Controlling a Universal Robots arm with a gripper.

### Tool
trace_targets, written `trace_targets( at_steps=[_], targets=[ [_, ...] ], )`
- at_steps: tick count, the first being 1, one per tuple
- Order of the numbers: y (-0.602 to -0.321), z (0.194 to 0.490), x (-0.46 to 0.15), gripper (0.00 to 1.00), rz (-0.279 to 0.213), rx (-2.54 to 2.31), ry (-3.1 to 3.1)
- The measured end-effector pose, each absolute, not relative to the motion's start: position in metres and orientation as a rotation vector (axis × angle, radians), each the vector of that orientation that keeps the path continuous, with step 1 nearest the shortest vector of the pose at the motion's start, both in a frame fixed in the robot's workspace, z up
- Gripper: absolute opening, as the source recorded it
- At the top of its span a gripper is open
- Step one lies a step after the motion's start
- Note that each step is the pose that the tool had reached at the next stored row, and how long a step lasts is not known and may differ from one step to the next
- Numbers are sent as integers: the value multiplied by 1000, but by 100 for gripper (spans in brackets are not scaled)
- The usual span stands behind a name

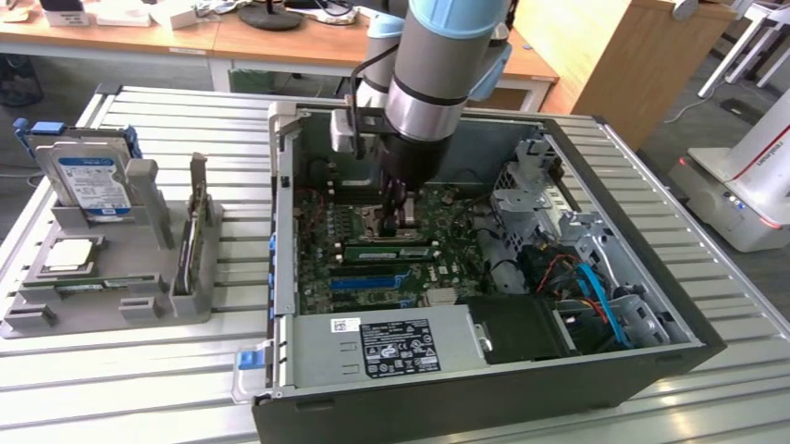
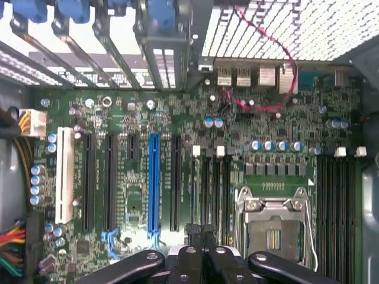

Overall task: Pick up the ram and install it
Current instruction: 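Press down the ram until it locks into place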

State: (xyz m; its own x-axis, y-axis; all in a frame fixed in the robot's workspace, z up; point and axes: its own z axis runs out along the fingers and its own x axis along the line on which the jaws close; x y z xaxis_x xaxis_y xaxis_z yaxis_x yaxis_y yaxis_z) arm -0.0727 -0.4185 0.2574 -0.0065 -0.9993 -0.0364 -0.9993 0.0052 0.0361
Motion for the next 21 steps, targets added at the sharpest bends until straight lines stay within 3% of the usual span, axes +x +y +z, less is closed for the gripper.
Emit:
trace_targets(
  at_steps=[21],
  targets=[
    [-419,251,-81,11,80,-2214,2227]
  ],
)
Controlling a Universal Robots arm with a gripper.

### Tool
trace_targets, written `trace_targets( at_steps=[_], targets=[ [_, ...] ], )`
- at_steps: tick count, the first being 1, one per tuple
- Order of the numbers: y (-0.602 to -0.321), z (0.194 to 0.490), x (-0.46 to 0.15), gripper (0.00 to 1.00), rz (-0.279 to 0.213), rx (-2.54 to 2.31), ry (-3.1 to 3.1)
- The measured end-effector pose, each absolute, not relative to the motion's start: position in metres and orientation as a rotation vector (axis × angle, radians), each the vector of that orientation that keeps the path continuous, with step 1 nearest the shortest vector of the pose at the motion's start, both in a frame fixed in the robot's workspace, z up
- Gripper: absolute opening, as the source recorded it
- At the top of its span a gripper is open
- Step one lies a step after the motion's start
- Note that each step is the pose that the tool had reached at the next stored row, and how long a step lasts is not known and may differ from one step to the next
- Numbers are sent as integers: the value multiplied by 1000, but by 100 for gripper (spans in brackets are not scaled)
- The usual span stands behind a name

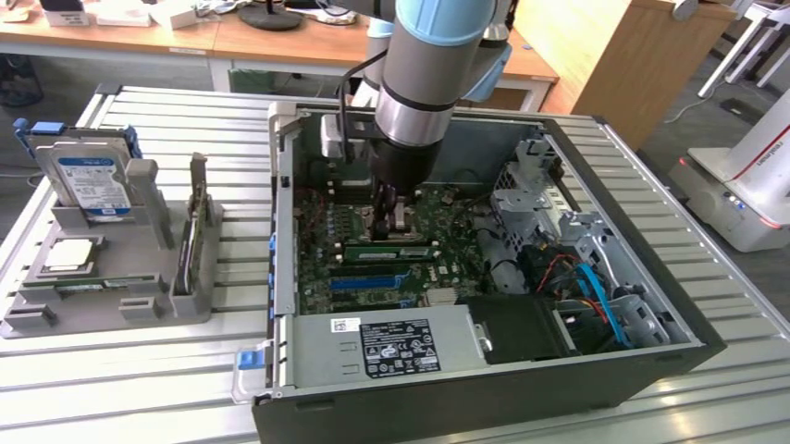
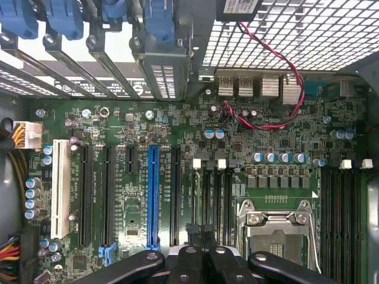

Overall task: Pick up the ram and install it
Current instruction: 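Press down the ram until it locks into place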

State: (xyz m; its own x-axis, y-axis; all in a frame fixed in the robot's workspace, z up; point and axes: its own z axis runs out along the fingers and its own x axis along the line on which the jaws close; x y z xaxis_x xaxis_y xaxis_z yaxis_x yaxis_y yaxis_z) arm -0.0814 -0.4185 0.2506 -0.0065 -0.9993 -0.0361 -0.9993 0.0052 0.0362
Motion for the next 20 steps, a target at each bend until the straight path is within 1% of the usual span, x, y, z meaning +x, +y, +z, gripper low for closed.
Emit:
trace_targets(
  at_steps=[20],
  targets=[
    [-418,241,-81,11,80,-2214,2227]
  ],
)
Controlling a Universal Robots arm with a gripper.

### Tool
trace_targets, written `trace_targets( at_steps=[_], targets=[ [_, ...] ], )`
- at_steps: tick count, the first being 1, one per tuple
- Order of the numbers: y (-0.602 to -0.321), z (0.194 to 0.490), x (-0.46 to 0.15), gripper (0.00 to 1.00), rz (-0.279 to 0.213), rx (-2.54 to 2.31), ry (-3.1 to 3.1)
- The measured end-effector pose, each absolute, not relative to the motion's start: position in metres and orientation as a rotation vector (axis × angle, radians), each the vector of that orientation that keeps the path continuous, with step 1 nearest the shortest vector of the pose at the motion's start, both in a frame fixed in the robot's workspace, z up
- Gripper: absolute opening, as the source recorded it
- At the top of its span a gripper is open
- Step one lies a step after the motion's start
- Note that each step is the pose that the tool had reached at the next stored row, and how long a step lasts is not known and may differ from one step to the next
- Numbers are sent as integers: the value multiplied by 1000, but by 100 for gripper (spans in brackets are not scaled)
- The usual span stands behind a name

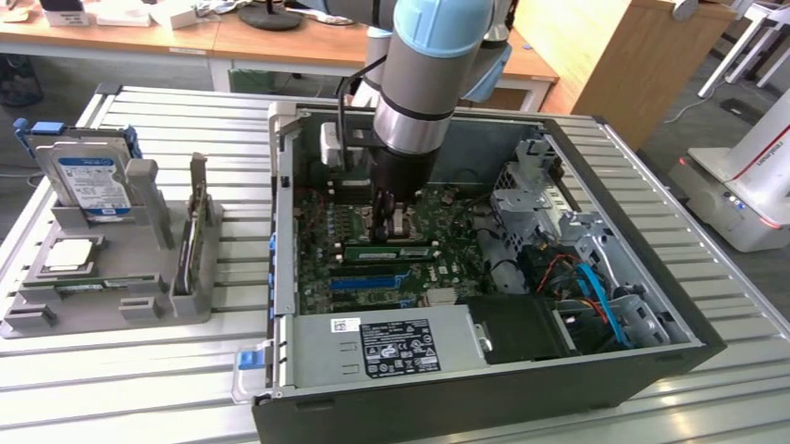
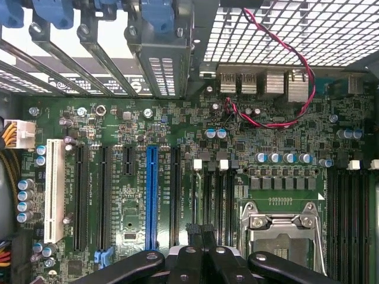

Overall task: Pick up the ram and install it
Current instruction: 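Press down the ram until it locks into place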

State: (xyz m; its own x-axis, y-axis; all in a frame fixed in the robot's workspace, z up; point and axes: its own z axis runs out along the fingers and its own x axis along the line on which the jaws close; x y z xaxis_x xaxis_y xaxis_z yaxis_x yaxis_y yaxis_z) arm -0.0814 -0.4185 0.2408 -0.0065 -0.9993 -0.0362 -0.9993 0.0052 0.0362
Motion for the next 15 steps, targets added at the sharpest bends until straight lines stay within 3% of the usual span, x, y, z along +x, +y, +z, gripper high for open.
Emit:
trace_targets(
  at_steps=[4,5,15],
  targets=[
    [-418,238,-81,11,80,-2214,2227],
    [-419,220,-83,11,72,-2230,2223],
    [-419,220,-83,11,72,-2230,2222]
  ],
)
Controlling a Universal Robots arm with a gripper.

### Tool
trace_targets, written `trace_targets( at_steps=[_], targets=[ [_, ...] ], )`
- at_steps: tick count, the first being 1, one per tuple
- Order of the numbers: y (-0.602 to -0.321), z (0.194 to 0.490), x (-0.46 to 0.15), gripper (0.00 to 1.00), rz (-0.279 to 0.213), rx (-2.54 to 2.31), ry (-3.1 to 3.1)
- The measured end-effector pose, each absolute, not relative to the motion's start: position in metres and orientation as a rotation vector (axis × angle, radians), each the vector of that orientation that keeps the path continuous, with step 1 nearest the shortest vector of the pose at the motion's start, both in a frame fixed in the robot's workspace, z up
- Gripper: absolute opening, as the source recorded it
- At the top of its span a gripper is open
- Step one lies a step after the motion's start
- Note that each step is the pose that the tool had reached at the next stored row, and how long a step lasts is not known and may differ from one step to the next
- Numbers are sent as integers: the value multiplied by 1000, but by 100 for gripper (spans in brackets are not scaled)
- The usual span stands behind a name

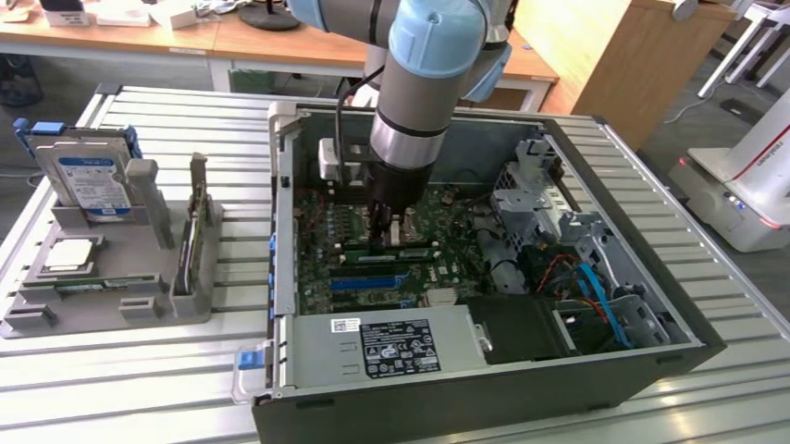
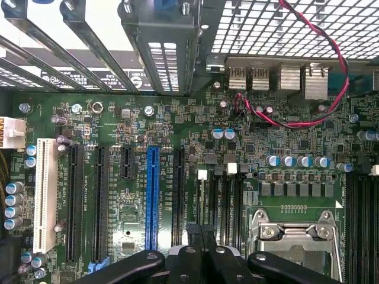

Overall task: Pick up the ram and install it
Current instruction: 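Press down the ram until it locks into place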

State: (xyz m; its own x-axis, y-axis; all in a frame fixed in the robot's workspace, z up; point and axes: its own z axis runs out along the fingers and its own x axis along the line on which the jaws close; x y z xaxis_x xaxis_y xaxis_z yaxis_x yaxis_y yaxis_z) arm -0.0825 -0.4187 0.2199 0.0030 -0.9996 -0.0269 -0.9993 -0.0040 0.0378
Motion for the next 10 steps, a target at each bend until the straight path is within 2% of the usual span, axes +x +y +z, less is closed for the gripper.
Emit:
trace_targets(
  at_steps=[10],
  targets=[
    [-419,220,-83,11,-72,2219,-2212]
  ],
)
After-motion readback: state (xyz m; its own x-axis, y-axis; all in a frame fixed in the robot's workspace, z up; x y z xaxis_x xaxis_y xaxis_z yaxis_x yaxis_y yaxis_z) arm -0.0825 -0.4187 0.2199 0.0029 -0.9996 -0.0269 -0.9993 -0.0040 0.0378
